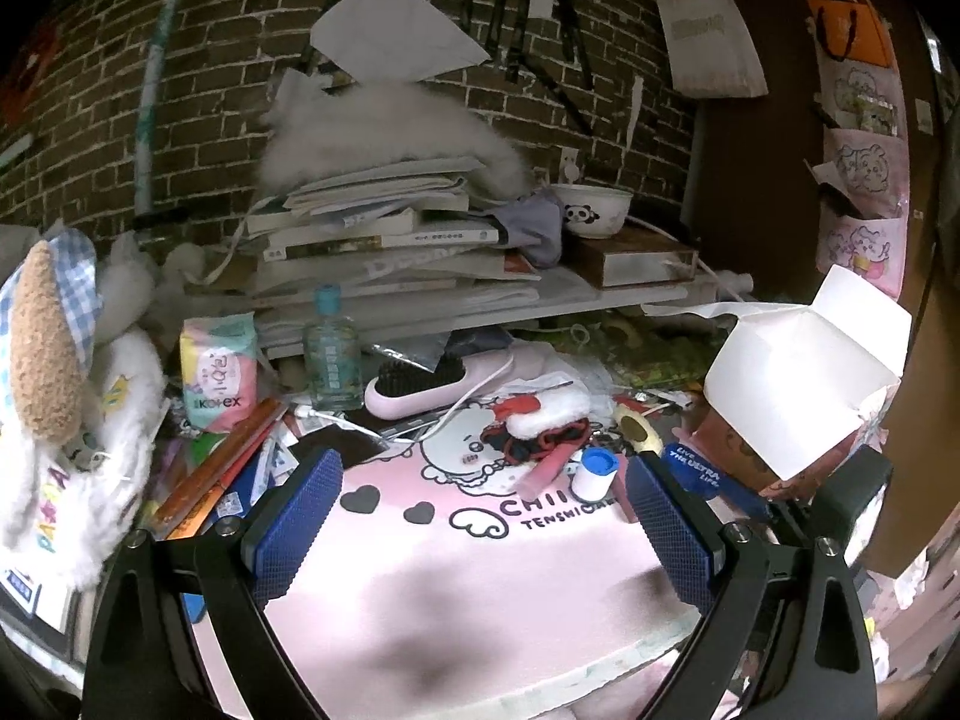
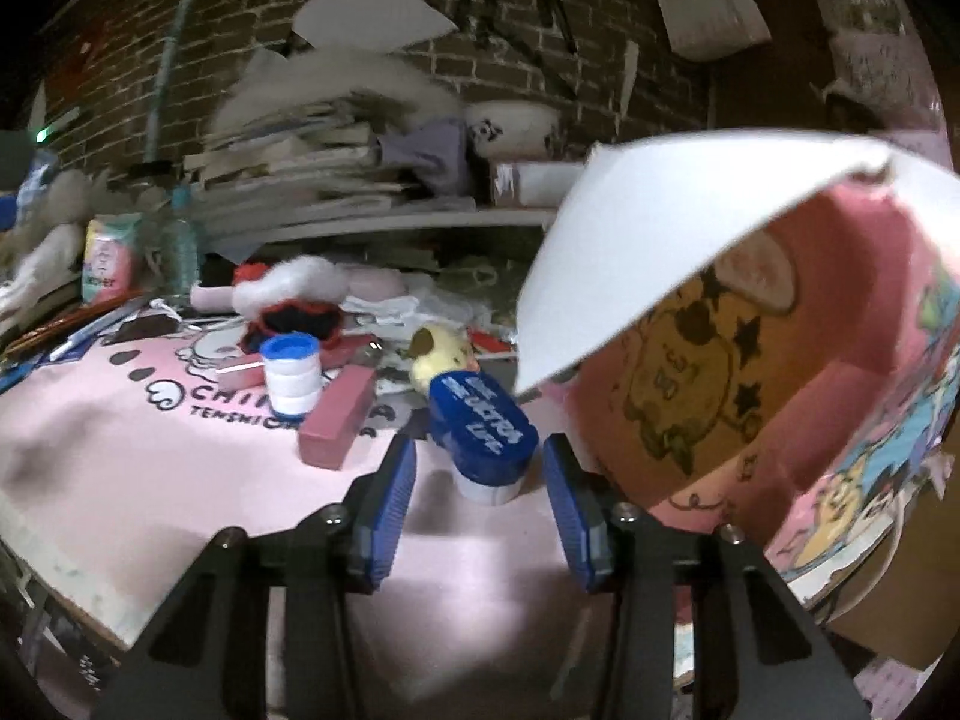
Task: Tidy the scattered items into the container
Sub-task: 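Grasp the blue can with the right gripper and lift it, then carry the blue can into the white box, open the right gripper, then grasp the white-and-red plush on the desk with the left gripper, then carry the white-and-red plush into the white box, open the left gripper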
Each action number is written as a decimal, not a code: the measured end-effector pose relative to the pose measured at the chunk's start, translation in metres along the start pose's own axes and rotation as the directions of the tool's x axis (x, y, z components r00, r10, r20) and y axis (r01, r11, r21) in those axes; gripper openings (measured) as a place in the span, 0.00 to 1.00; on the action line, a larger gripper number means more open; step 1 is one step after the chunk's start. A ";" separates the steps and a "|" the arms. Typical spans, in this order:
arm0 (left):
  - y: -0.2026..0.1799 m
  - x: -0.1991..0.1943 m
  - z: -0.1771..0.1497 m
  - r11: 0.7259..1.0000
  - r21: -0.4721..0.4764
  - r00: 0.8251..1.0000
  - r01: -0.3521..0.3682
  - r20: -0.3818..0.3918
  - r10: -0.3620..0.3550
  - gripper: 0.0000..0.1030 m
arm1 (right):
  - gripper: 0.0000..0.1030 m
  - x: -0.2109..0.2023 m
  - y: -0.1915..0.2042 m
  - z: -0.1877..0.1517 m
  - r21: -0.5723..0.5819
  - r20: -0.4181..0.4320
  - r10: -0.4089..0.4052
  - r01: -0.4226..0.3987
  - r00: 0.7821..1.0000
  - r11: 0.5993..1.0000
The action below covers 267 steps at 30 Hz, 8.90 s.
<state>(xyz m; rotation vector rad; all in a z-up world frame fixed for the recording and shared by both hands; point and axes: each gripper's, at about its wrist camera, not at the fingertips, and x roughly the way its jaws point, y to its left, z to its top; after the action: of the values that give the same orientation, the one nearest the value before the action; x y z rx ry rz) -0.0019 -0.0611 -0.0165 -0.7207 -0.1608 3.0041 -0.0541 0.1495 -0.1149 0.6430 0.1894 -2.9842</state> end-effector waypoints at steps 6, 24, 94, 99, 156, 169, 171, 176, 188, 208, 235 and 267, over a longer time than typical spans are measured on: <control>0.005 0.004 -0.001 1.000 -0.014 1.000 -0.004 -0.010 0.004 0.92 | 0.34 0.006 -0.007 -0.001 0.026 -0.010 0.040 -0.040 0.999 0.999; -0.001 0.002 -0.003 1.000 -0.006 1.000 -0.006 -0.028 0.006 0.92 | 0.35 -0.039 0.010 -0.017 0.004 -0.001 0.205 -0.205 0.979 0.979; -0.032 0.018 -0.007 1.000 0.007 0.997 0.012 -0.071 -0.011 0.92 | 0.28 0.026 -0.156 0.150 -0.257 -0.533 0.094 -0.267 0.841 0.929; -0.032 0.016 -0.006 1.000 0.014 0.998 0.010 -0.066 -0.009 0.92 | 0.28 0.047 -0.139 0.149 -0.346 -0.606 0.014 -0.279 0.795 0.896; -0.033 0.148 0.016 0.990 -0.131 0.959 0.056 -0.268 -0.090 0.92 | 0.95 -0.081 0.007 0.044 -0.140 -0.364 0.796 -0.873 0.484 0.467; -0.051 0.179 0.021 0.989 -0.143 0.951 -0.033 -0.309 -0.012 0.92 | 0.95 -0.049 -0.015 0.026 0.003 -0.317 0.780 -0.822 0.539 0.569; -0.052 0.179 0.021 0.989 -0.141 0.951 -0.037 -0.308 -0.008 0.91 | 0.95 -0.045 -0.016 0.026 0.026 -0.287 0.765 -0.794 0.576 0.608; -0.053 0.184 0.021 0.991 -0.127 0.950 -0.042 -0.312 0.000 0.80 | 0.95 -0.042 -0.010 0.023 0.022 -0.245 0.731 -0.750 0.637 0.661; -0.051 0.186 0.017 0.991 -0.133 0.950 -0.014 -0.312 -0.028 0.57 | 0.95 -0.031 -0.013 0.024 0.041 -0.153 0.634 -0.636 0.758 0.770; -0.058 0.113 0.051 0.997 -0.073 0.980 0.033 -0.192 -0.047 0.56 | 0.95 -0.025 -0.023 0.024 0.110 -0.089 0.526 -0.517 0.846 0.849; -0.188 0.087 0.107 0.936 0.129 0.932 0.329 -0.202 -0.300 0.56 | 0.96 -0.020 -0.020 0.017 0.132 -0.078 0.512 -0.500 0.856 0.856; -0.297 0.167 0.093 0.826 0.211 0.713 0.522 -0.639 -0.288 0.61 | 0.96 -0.018 -0.023 0.008 0.186 -0.084 0.532 -0.511 0.842 0.839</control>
<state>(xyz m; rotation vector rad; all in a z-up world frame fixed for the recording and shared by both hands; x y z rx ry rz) -0.1860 0.2371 0.0238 -1.3048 0.2507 2.1572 -0.0429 0.1720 -0.0980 0.7644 -0.1920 -2.4396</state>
